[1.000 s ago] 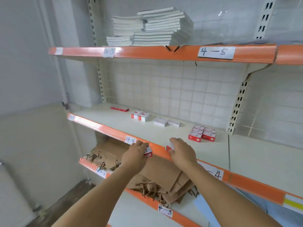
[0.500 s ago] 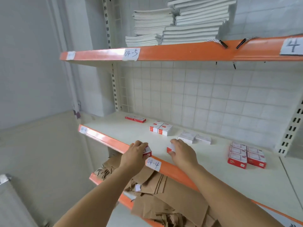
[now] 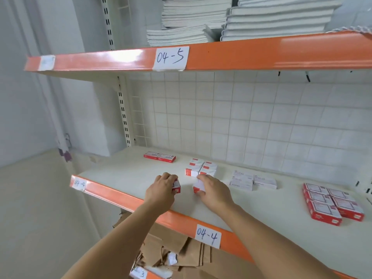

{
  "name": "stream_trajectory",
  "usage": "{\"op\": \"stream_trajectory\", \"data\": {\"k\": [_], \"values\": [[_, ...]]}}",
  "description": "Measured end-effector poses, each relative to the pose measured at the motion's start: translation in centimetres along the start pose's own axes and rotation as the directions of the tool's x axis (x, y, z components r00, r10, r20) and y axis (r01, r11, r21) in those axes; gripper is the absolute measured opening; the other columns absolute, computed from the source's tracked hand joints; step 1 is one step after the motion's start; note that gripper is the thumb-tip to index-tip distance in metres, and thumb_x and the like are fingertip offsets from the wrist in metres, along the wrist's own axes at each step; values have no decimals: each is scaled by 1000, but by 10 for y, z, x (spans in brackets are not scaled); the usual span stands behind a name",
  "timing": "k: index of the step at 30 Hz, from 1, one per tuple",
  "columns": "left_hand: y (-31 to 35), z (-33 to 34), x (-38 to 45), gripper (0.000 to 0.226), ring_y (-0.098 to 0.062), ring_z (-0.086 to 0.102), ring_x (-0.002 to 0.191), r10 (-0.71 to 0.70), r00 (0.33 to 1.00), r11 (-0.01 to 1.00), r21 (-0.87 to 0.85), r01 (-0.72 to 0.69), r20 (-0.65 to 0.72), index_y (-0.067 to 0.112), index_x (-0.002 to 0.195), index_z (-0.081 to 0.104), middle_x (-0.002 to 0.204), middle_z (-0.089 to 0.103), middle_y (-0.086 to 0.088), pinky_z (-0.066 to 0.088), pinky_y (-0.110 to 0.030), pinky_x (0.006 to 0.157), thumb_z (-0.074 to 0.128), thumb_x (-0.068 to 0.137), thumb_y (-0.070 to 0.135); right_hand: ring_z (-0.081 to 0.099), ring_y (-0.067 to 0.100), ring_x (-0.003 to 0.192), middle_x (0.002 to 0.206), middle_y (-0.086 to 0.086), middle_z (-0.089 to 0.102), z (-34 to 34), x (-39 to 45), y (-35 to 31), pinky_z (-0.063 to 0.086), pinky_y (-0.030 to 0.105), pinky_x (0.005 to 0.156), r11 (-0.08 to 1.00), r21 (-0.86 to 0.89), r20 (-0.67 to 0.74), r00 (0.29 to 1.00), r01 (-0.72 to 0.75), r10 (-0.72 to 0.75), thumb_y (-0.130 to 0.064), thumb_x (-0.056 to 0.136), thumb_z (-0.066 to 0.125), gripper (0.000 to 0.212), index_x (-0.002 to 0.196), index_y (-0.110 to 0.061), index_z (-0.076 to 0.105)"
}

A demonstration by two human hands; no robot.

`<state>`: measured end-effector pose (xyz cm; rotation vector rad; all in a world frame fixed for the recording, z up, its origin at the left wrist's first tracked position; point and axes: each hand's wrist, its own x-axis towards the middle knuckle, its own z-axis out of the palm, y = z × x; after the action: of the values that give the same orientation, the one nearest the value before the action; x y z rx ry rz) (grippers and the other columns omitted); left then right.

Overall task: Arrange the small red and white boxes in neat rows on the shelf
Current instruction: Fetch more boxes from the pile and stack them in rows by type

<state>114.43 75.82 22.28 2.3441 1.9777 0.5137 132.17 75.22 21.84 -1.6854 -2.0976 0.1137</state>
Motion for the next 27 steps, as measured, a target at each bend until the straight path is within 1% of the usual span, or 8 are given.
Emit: {"op": "stream_trajectory", "data": {"k": [3,8,12,15,18,21,24,27], "values": [[-26,2,25,41,-15,36,122,66,997,998,10,-66,41,28,135,39,131,41,8,42,-29,76,48,95,22,49,20,120,132,-1,53,13,19,-14,45,34,89,998,-12,-15,998,-63,62,-21,91,53,40,131,-19,46],[-68,3,61,43,-16,36,123,172,981,985,-2,-173,90,28,135,40,131,42,8,41,-29,76,48,93,19,47,20,119,131,-3,55,32,42,-39,43,32,85,985,-20,-52,984,-170,169,-21,92,55,46,136,-26,44],[-85,6,79,46,-17,36,124,249,962,969,-39,-246,117,27,136,40,133,42,7,42,-31,82,47,92,15,45,18,121,133,-6,54,42,50,-50,41,30,85,979,-15,-55,978,-202,201,-22,92,57,45,135,-26,44],[-90,8,84,48,-18,36,126,294,950,955,-72,-288,102,27,138,40,136,44,7,37,-30,94,50,91,23,44,15,123,135,-8,49,45,46,-51,40,27,87,973,13,-84,969,-231,231,-28,90,58,47,134,-26,44],[-84,9,84,54,-18,38,127,328,945,938,-128,-323,17,27,139,40,136,46,7,31,-30,103,54,88,42,43,14,120,130,-9,48,44,38,-46,41,26,82,967,-25,-126,960,-255,250,-33,87,58,48,132,-27,43],[-69,11,80,51,-16,39,126,384,922,907,-167,-386,-45,27,136,43,134,48,8,29,-28,104,53,88,43,45,13,115,122,-9,51,42,31,-39,42,26,78,959,-6,-153,948,-282,278,-34,86,59,45,129,-28,45],[-58,14,74,49,-15,36,129,468,883,873,-144,-465,-15,29,138,41,136,48,8,26,-29,108,51,90,36,48,12,111,117,-9,55,43,27,-40,43,26,79,958,57,-154,946,-280,285,-28,89,60,41,128,-26,48],[-55,17,69,51,-17,35,132,521,851,850,-128,-511,63,28,141,38,141,45,7,21,-32,113,51,91,33,54,13,99,102,-8,57,43,27,-45,42,25,76,934,169,-158,927,-315,341,-21,90,58,32,123,-21,54]]}}
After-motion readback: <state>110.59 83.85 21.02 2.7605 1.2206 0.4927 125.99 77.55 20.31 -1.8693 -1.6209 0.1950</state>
